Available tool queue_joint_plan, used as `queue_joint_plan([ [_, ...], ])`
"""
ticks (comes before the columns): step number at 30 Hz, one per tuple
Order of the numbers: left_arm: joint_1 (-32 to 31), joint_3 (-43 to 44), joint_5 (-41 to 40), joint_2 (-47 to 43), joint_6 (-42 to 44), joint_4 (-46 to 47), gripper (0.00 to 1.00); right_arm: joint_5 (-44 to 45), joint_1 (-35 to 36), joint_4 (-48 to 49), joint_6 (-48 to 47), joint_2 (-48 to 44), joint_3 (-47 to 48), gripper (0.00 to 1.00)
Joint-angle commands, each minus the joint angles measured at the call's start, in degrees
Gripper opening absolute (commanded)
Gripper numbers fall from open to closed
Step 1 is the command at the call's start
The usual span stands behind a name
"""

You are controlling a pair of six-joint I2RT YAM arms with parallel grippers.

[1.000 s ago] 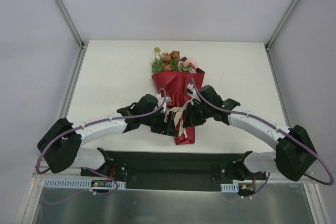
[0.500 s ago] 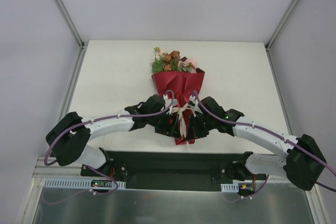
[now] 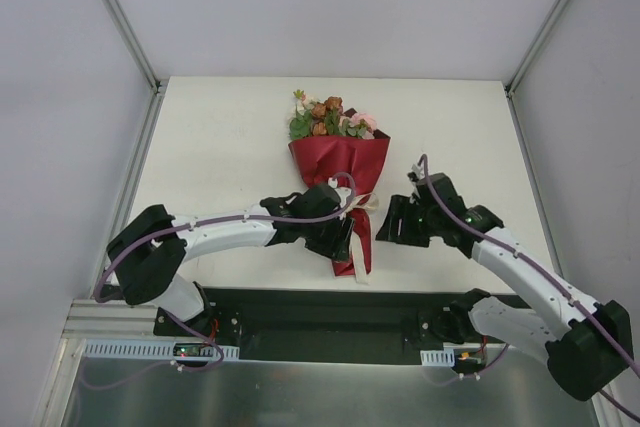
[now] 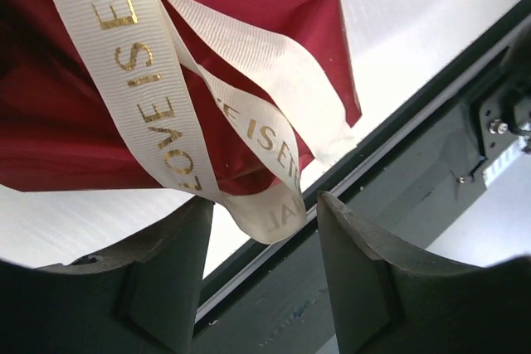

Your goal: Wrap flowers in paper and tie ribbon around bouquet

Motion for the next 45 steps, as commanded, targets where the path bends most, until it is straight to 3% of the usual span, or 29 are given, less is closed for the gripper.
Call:
queue_joint_plan([
  [1, -2.00, 3.53, -5.38, 2.05, 2.41, -5.24, 0.54, -2.17, -9.83, -0.93, -0.93, 1.77, 3.36, 0.62],
  [5, -2.62, 4.32, -6.70, 3.19, 2.76, -5.60, 0.56, -9.55, -16.19, 6.97, -3.30, 7.66, 6.43, 0.73],
  [8, -2.71, 5.46, -7.58, 4.34, 3.11, -6.04, 0.44, -14.55, -19.09, 13.73, -2.70, 15.38, 8.81, 0.75],
  [9, -2.62, 5.73, -7.24, 4.51, 3.29, -6.12, 0.35, -17.44, -19.70, 16.80, -1.65, 16.88, 8.46, 0.75],
  [13, -2.62, 5.82, -6.71, 3.90, 3.73, -6.48, 0.17, -22.22, -21.73, 32.61, 2.75, 25.75, 7.14, 0.76],
  [17, -2.62, 4.77, -5.30, 2.41, 3.38, -6.30, 0.10, -26.43, -21.29, 41.34, 3.11, 31.12, 6.79, 0.77],
  [18, -2.62, 4.68, -5.39, 2.06, 3.20, -6.39, 0.04, -27.40, -21.29, 41.70, 3.54, 32.01, 7.05, 0.77],
  [22, -2.71, 4.15, -4.69, 1.79, 2.67, -6.39, 0.01, -25.13, -21.12, 42.41, 12.22, 34.30, 5.74, 0.77],
  [23, -2.71, 4.15, -4.60, 1.88, 2.41, -6.30, 0.01, -24.51, -21.12, 42.41, 15.55, 35.00, 5.21, 0.79],
  [24, -2.71, 4.24, -4.42, 2.05, 2.50, -6.48, 0.01, -22.68, -21.03, 42.84, 18.11, 34.83, 4.43, 0.88],
  [25, -2.62, 4.41, -4.33, 2.14, 2.41, -6.39, 0.00, -21.79, -20.77, 43.28, 21.62, 34.74, 3.64, 0.88],
  [32, -2.71, 4.50, -3.28, 2.84, 2.14, -6.21, 0.00, -16.87, -19.10, 43.29, 27.71, 33.86, 0.82, 0.89],
  [38, -2.62, 4.33, -3.10, 2.76, 2.15, -5.86, 0.00, -14.92, -16.99, 46.89, 32.55, 34.73, -1.82, 0.85],
  [45, -2.71, 3.97, -3.19, 2.23, 2.06, -5.77, 0.00, -14.05, -16.90, 50.58, 35.45, 36.15, -1.91, 0.57],
])
